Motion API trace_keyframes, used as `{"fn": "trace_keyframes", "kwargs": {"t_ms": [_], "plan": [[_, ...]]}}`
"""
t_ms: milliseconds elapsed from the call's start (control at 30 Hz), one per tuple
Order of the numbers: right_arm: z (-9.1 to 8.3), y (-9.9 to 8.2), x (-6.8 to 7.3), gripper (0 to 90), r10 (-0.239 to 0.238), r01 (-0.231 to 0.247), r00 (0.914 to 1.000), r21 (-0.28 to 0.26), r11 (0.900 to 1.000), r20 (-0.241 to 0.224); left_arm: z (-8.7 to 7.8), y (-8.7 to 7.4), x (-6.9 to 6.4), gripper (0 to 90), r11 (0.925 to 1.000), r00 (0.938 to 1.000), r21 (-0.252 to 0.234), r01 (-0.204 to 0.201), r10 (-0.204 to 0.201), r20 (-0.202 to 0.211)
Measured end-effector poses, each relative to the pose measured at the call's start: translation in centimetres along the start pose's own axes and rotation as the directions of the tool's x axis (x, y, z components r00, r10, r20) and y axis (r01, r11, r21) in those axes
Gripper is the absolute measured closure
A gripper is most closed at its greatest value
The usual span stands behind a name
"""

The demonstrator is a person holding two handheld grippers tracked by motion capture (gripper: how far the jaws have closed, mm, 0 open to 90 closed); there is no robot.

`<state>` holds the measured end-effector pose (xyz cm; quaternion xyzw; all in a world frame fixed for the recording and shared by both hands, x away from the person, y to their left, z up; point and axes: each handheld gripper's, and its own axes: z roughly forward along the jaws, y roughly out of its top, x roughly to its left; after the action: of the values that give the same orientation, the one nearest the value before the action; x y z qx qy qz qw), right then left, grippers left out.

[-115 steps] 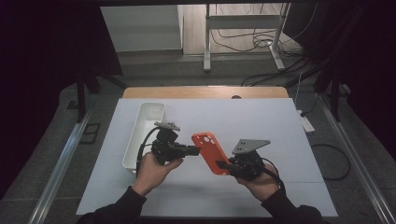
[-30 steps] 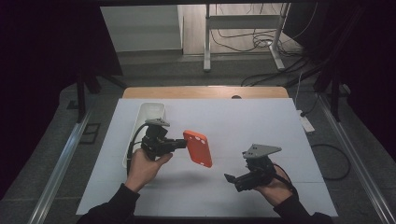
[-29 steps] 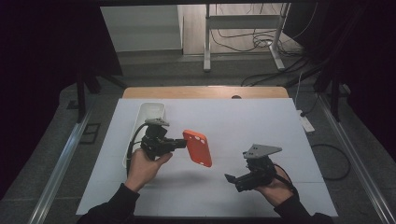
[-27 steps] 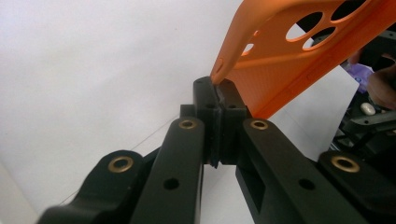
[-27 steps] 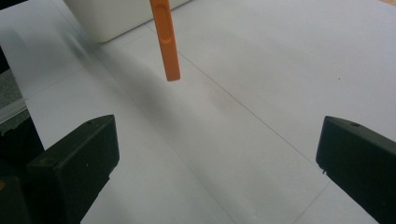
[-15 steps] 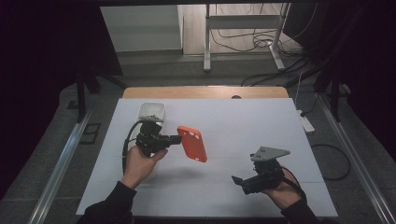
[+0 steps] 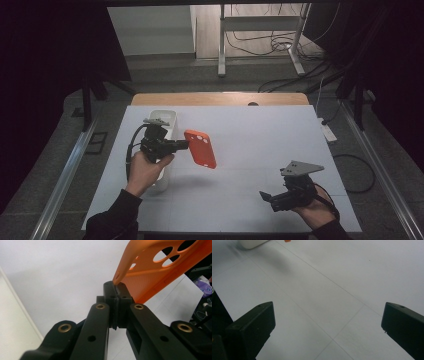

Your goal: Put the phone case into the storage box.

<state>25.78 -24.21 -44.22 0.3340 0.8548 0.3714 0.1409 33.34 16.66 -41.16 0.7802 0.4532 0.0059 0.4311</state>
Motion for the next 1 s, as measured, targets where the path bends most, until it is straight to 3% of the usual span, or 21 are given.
{"fn": "trace_keyframes", "kwargs": {"t_ms": [433,800,1000], "plan": [[-1.7,-1.7,-1.2,0.0,0.074,-0.074,0.9963,0.002,0.9973,0.044,-0.6,1.1,1.1,88.8,0.9996,0.9996,0.003,0.027,-0.027,0.010],[-2.7,-2.8,-2.5,0.0,0.130,-0.131,0.9879,0.007,0.9914,0.085,-1.4,2.4,2.0,88.8,0.9990,0.9990,0.002,0.044,-0.044,-0.002],[-3.3,-3.7,-3.2,0.0,0.145,-0.151,0.9810,0.036,0.9879,0.129,-2.0,3.0,2.7,88.8,0.9984,0.9984,0.000,0.057,-0.057,-0.005]]}}
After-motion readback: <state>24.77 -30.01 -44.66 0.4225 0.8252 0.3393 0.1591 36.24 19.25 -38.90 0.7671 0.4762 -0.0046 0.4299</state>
